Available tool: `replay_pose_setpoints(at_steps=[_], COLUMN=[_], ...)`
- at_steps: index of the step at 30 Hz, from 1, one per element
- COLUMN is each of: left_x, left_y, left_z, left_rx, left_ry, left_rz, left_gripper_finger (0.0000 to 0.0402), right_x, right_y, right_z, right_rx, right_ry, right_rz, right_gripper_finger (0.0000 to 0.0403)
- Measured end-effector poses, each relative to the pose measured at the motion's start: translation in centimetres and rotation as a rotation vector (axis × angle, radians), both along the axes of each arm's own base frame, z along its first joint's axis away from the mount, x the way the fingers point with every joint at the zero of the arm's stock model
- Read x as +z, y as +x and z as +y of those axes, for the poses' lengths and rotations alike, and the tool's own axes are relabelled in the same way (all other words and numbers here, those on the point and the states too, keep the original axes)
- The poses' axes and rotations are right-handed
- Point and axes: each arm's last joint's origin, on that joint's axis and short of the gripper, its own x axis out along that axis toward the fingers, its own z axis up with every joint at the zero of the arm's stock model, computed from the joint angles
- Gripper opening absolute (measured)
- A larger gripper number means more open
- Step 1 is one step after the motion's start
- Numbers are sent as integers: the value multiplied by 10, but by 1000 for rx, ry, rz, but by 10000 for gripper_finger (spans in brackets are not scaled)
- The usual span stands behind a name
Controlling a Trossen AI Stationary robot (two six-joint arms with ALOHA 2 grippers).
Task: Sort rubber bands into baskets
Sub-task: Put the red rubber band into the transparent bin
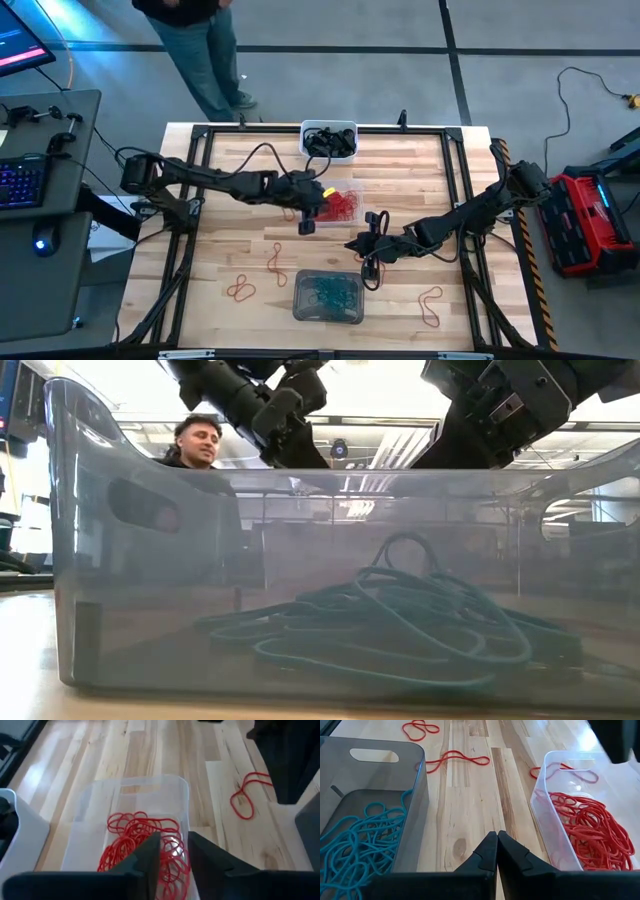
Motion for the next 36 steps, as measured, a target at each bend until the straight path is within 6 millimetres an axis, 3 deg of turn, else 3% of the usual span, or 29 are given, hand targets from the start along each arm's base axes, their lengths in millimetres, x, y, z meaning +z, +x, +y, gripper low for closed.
replay_pose_setpoints(at_steps=[4, 10, 24, 36], left_x=[-9, -16, 4, -22], left_y=[-4, -19, -75, -127], left_z=[-4, -10, -37, -46], left_rx=[-9, 43, 48, 107], left_ry=[16, 48, 75, 29], left_rz=[8, -23, -170, -182], left_gripper_finger=[115, 107, 94, 94], right_x=[0, 0, 0, 0], right_y=[0, 0, 0, 0], right_z=[0, 0, 0, 0], right_rx=[0, -1, 3, 4], right_ry=[0, 0, -4, -6], right_rz=[0, 0, 0, 0], right_gripper_finger=[0, 0, 0, 0])
